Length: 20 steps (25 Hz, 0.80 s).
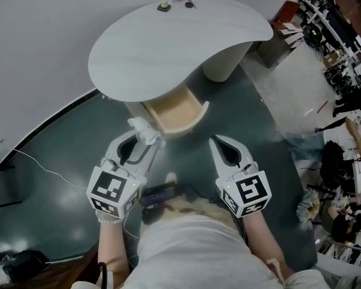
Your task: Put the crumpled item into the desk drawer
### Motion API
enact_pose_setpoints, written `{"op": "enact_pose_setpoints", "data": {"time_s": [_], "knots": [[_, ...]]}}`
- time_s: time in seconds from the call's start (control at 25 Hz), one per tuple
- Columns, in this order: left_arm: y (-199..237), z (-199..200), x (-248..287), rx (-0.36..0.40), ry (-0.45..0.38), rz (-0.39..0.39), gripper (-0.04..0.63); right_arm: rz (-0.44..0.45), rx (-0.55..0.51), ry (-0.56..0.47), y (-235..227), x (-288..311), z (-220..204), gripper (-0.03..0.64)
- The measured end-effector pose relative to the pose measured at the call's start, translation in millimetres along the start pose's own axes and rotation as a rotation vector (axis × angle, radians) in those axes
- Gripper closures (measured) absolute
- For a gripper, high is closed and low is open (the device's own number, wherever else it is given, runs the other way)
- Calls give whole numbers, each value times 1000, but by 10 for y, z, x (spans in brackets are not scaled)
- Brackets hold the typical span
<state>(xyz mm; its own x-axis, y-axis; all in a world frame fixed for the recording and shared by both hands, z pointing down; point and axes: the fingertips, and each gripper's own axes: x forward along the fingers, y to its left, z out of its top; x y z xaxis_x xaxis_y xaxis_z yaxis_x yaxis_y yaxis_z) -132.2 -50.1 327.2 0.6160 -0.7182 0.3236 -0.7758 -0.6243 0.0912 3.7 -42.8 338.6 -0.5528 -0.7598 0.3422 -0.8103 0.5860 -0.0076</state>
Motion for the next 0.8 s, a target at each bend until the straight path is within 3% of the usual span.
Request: {"op": "enact_pose_setpoints", "data": {"time_s": [0.8], "knots": [[181, -107, -9, -17, 17, 1, 454, 0, 10, 33, 52, 133, -61, 612]]}}
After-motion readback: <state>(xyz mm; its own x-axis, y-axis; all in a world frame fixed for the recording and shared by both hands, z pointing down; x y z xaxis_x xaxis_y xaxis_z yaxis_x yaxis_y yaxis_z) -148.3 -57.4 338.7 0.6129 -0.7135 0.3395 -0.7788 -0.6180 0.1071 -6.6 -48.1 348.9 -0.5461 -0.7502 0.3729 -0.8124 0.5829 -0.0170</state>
